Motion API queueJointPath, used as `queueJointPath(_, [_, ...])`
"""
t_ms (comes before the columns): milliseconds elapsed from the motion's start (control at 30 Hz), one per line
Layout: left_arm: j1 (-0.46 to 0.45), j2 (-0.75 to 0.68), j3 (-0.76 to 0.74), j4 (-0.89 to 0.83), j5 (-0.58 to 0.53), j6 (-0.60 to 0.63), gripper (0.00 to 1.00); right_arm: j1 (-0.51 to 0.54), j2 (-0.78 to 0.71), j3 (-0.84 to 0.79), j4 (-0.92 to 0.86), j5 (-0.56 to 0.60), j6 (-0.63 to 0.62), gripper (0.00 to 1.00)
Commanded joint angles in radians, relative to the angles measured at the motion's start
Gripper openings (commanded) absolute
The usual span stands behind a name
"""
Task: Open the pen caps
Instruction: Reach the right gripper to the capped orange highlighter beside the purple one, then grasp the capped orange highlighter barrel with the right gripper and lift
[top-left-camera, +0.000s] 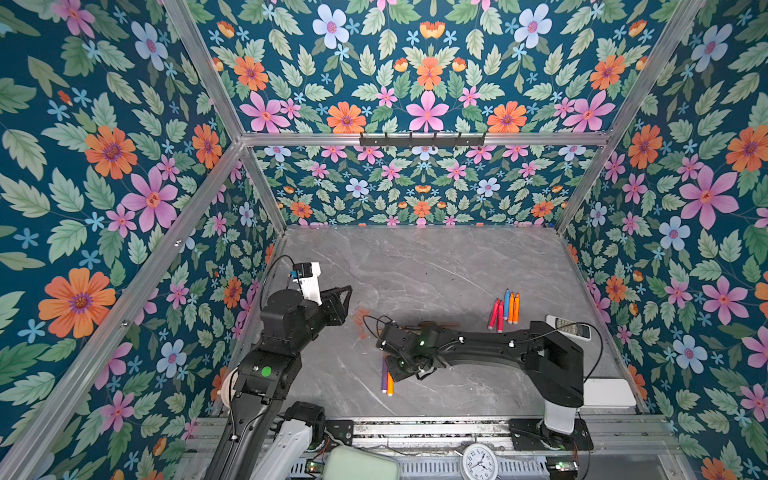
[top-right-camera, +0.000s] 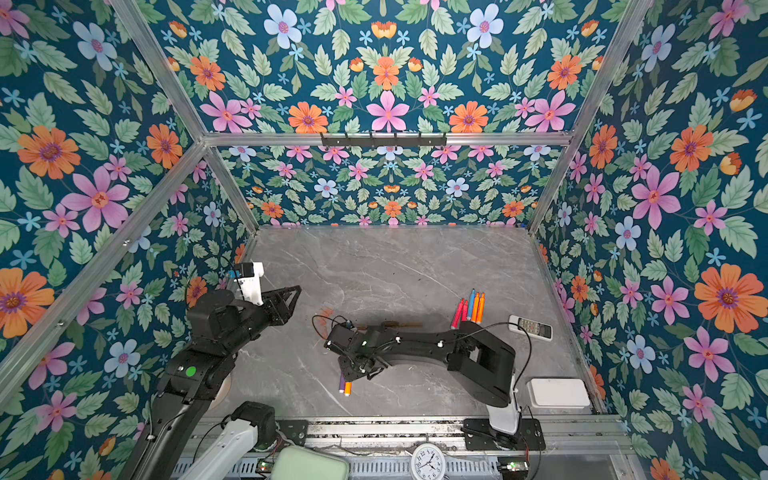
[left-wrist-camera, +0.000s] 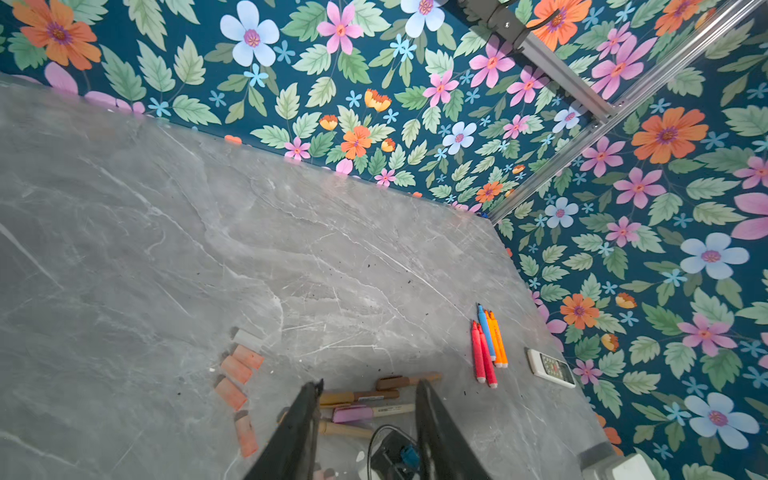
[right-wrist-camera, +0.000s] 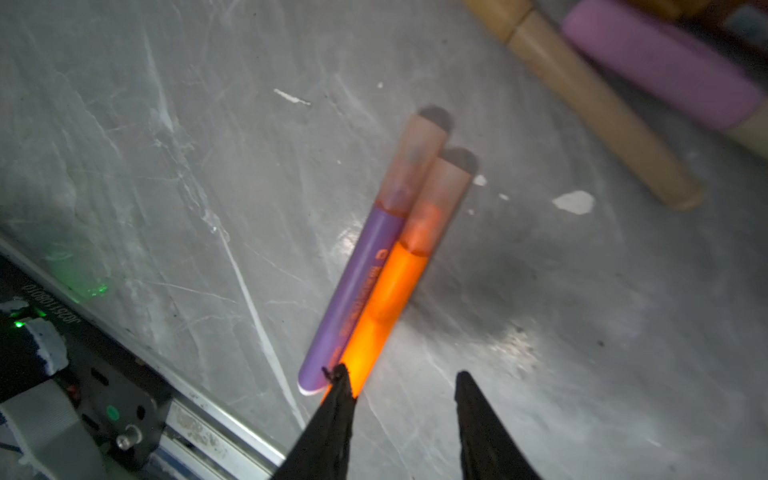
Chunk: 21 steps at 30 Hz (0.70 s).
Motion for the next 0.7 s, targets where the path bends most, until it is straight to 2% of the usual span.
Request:
queueJointPath(0, [0.003,-0.009,-0.028,-0.054,-0.014,0.046,0.40,0.020,0.041,0.045,-0.045,-0.011,0.059,0.45])
queueJointPath(467, [0.003,-0.032,-0.087,-0.006,0.035,0.049,0.41,0.029,0.068,0.030,-0.150,0.073,0.142,0.44])
queueJointPath(667, [0.002,-0.035,-0.090,-0.005,0.043,0.051,0.41,0.026,0.035,0.025,-0.246,0.159,0.142,0.44])
